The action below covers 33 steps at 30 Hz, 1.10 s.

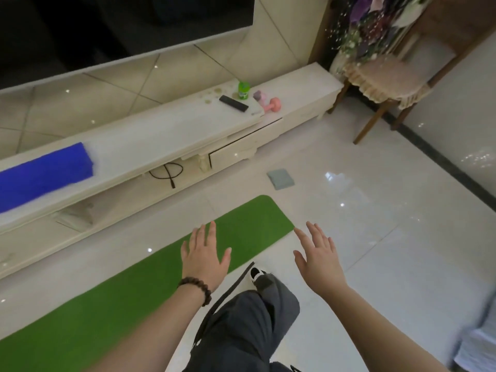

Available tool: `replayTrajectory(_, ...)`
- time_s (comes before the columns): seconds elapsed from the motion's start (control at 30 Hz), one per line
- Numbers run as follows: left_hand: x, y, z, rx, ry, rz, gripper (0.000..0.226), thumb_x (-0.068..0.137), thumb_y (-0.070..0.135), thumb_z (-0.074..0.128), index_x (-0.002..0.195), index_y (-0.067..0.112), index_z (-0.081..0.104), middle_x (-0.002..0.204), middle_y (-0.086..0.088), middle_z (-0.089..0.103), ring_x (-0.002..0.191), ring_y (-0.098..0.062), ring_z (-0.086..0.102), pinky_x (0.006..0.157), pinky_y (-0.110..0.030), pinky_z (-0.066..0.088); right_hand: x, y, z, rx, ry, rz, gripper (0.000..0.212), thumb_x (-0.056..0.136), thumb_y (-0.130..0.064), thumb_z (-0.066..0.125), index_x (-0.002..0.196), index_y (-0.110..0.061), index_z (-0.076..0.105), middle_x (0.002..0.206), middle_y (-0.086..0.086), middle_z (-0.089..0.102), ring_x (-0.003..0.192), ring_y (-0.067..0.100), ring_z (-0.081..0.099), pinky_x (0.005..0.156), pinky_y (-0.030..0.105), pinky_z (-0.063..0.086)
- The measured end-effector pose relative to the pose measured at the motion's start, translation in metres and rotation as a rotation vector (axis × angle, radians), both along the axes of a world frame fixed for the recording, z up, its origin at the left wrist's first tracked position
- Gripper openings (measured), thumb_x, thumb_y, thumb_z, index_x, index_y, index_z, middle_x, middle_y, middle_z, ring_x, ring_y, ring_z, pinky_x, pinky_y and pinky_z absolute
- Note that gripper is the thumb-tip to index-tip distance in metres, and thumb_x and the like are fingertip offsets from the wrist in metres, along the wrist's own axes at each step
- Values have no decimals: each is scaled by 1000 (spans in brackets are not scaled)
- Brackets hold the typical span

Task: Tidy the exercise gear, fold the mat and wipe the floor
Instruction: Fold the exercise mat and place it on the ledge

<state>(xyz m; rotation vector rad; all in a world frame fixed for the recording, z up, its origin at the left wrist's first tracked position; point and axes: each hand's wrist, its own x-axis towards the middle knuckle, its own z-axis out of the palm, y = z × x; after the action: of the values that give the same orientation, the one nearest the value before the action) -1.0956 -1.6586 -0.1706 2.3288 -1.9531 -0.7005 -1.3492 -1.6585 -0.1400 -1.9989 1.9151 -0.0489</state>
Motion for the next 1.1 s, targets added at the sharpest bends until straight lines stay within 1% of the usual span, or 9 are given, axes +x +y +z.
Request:
replayTrajectory(0.1,-2,-43,-11,19,-1,82,74,96,56,31,154,22,-1,161,-7,9,149,-24,5,120,-48,11,2,-62,-11,58,45,85,51,99,-29,38,148,-25,24,160,3,4,147,20,-4,119,44,2)
replayTrajectory(0.2,-1,-82,-15,36,10,219,74,96,55,30,154,21,-2,161,-9,7,149,-26,4,120,-48,10,14,-132,-19,119,78,254,52,98,-27,37,148,-26,23,160,2,0,147,19,-8,119,44,1)
replayTrajectory(0.33,-2,-125,-17,93,15,401,75,96,56,28,154,21,-4,161,-10,6,149,-28,3,119,-49,10,29,-221,-18,166,121,452,53,97,-23,37,148,-24,24,160,4,-1,146,20,-9,119,45,1)
replayTrajectory(0.53,-19,-175,-4,146,5,570,77,96,57,28,153,21,-9,161,-11,-1,149,-28,-4,119,-49,4,39,-334,-8,169,93,567,49,99,-27,37,147,-25,27,160,2,3,147,18,-6,119,42,1)
replayTrajectory(0.63,-28,-191,0,146,-12,656,78,96,56,29,153,22,-10,161,-11,-2,148,-28,-6,120,-49,3,47,-378,-7,197,60,602,48,100,-28,37,147,-25,27,160,2,3,147,18,-5,119,39,1)
replayTrajectory(0.7,-36,-200,-1,160,-24,749,78,95,56,30,153,23,-10,161,-11,-1,148,-27,-7,120,-50,3,52,-408,-11,201,77,678,49,100,-29,36,147,-24,26,160,2,3,147,18,-5,119,40,2)
replayTrajectory(0.9,-86,-235,-12,209,-33,1141,78,95,56,33,153,24,-10,162,-10,-2,148,-27,-8,120,-48,2,77,-502,-41,178,68,1037,47,99,-27,40,145,-21,32,158,6,10,146,21,5,118,41,12)
replayTrajectory(1.03,-157,-265,-19,232,-16,1421,78,95,54,34,154,24,-8,162,-10,-1,148,-28,-8,119,-48,0,81,-556,-55,190,101,1339,47,98,-24,43,144,-18,35,157,9,15,145,23,8,117,44,13)
replayTrajectory(1.1,-198,-281,-22,232,23,1577,77,95,53,35,154,24,-6,162,-10,0,149,-28,-7,120,-48,2,79,-576,-59,191,141,1470,47,97,-23,44,143,-17,36,157,10,17,145,24,10,117,44,14)
